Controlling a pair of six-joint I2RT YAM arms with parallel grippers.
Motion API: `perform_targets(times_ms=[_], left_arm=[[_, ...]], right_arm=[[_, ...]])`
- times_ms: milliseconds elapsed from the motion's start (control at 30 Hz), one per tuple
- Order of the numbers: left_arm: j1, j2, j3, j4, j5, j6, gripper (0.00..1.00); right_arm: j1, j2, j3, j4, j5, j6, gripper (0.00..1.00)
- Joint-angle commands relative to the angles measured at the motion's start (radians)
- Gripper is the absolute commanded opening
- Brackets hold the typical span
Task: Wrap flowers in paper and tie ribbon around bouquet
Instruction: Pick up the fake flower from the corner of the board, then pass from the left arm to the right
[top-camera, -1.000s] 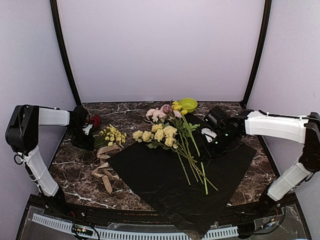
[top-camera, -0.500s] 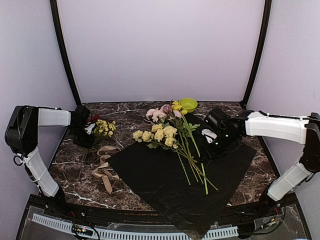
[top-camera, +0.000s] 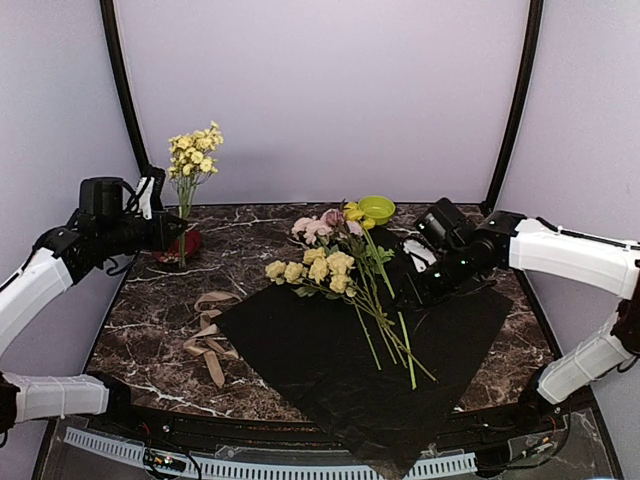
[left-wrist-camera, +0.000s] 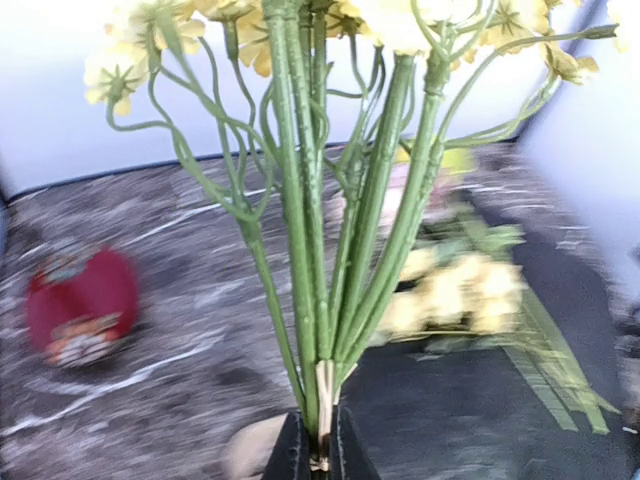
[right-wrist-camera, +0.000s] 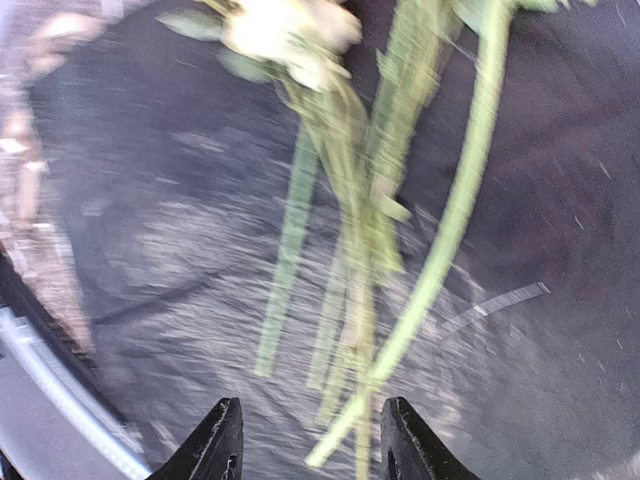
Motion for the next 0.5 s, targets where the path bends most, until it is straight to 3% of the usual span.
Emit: perform_targets(times_ms=[0,67,167,233,333,467], left_arm=[[-0.208,-0.064,-0.123,0.324,0.113,-0.262,0.00],[-0.318,-0.066,-0.173,0.481,0.072,-0.345,0.00],[-0.488,-0.033,-0.254,0.768,0.032,-0.450,0.00],[-0.582,0.031,-0.256,0.877,0.012,-0.452,0.00],[-0.693,0.131,-0.215,0.934,-0.013,-0.410,0.00],[-0.741,0.212,-0.199,1.019,-0.010,-0.428,0.00]], right_arm=[[0.066,-0.079,0.041,0.225,-0.117,0.031,0.47],[0.095,-0.103,0.021,0.405,-0.192,0.087,0.47],[0.133,-0.108,-0.054,0.876,-0.322,0.245,0.48],[0.155,-0.072,-0.055,1.031,-0.338,0.323,0.48],[0.202,0.003,0.037,1.031,-0.296,0.296,0.52],[0.228,0.077,0.126,0.981,-0.262,0.280,0.57]])
